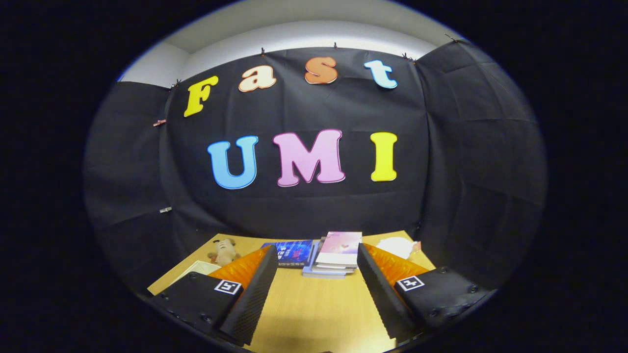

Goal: Open the storage box then place both shoes into the box .Put the left shoe in first, then the right shoe, with the right side of both shoes facing outward in a uniform manner.

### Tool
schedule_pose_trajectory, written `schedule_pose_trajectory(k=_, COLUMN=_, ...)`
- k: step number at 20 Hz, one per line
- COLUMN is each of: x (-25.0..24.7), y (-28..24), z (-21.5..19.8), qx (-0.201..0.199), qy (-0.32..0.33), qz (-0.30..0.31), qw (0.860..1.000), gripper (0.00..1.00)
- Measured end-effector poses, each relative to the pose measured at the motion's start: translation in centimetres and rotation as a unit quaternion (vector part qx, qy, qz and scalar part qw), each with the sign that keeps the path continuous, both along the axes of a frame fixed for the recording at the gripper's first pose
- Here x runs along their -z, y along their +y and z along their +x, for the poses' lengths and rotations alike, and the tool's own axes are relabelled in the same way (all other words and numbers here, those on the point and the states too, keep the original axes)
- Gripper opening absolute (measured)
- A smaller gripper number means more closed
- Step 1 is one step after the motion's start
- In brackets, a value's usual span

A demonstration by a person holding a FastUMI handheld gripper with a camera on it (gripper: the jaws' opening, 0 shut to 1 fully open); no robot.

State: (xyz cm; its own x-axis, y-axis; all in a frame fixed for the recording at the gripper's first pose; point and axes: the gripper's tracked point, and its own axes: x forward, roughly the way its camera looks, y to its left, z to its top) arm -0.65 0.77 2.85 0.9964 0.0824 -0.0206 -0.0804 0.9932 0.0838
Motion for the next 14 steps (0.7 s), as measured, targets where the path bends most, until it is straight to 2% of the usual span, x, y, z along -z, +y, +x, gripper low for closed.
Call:
schedule_pose_trajectory(k=7, x=1.2, y=-5.7, z=-0.8, qx=-0.035, qy=0.017, qz=0.014, qw=0.999, gripper=0.98)
schedule_pose_trajectory(k=14, x=0.4, y=-7.5, z=-1.5, qx=-0.034, qy=0.021, qz=0.007, qw=0.999, gripper=0.98)
